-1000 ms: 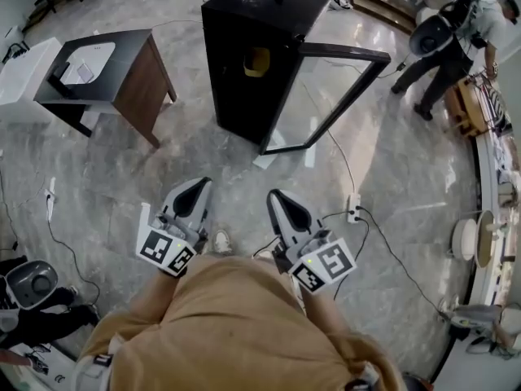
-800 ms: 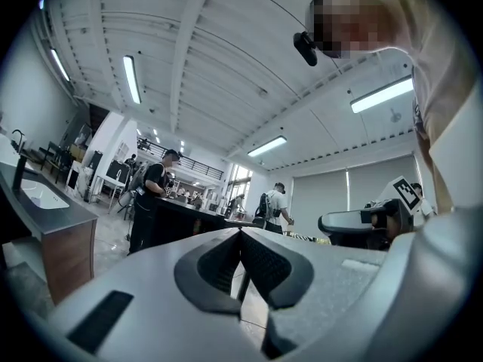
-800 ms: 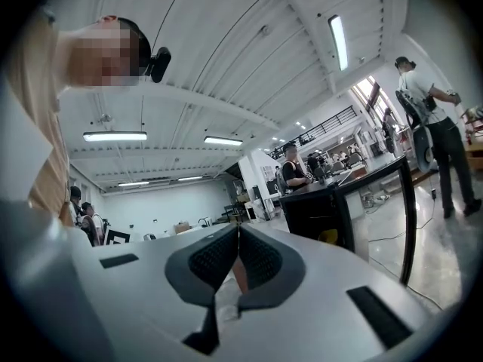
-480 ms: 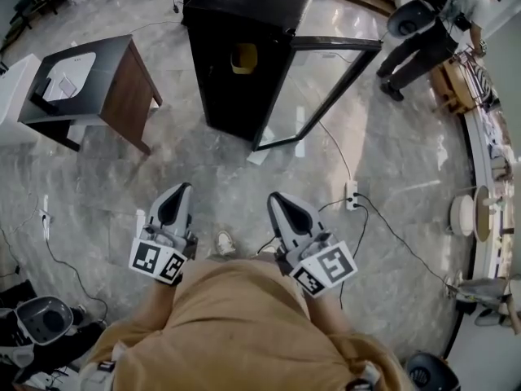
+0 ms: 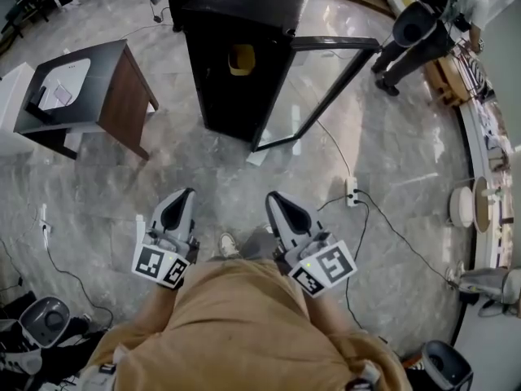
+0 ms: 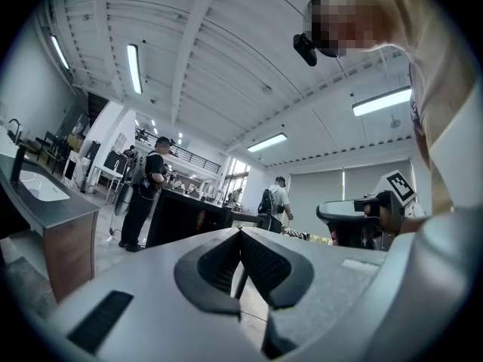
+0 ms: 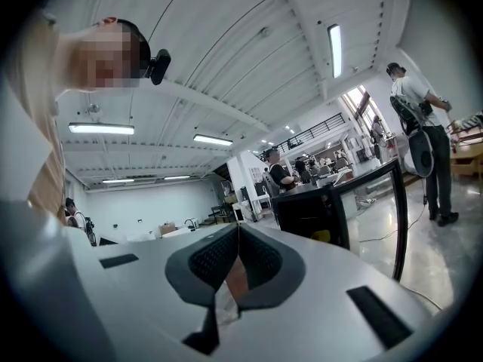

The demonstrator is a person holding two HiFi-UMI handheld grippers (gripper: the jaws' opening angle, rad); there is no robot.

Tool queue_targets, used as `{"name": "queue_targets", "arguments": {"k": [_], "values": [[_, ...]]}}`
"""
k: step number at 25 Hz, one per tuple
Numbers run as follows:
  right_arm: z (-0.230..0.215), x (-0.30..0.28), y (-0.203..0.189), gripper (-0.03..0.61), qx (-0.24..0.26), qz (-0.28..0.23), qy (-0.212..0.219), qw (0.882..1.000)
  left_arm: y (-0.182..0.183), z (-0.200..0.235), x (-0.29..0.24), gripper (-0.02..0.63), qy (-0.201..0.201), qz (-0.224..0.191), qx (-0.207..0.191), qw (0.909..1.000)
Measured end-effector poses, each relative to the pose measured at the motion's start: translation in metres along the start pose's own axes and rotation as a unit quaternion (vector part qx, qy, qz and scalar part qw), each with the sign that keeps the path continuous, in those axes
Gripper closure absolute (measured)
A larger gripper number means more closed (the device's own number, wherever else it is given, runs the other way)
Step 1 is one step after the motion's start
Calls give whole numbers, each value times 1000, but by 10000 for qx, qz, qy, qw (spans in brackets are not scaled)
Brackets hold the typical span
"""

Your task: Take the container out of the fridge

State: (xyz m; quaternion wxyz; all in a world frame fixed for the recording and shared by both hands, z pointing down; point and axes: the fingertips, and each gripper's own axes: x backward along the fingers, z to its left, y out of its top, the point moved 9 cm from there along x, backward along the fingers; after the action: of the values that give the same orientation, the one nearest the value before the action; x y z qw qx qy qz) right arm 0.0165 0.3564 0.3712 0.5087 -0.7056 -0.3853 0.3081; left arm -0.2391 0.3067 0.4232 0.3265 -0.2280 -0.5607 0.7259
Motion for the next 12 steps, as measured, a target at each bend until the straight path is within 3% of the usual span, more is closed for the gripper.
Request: {"name": "queue_targets", "arguments": {"k": [7,12], "values": [[-13,-12,6,578,54,-61,79,9999,-2,-2,-23,612,-134,120,-50,9998],[-38,-32,3,578,-21,75,210,9997,-7,3,-44,612,-18,178,-56,9998]]}}
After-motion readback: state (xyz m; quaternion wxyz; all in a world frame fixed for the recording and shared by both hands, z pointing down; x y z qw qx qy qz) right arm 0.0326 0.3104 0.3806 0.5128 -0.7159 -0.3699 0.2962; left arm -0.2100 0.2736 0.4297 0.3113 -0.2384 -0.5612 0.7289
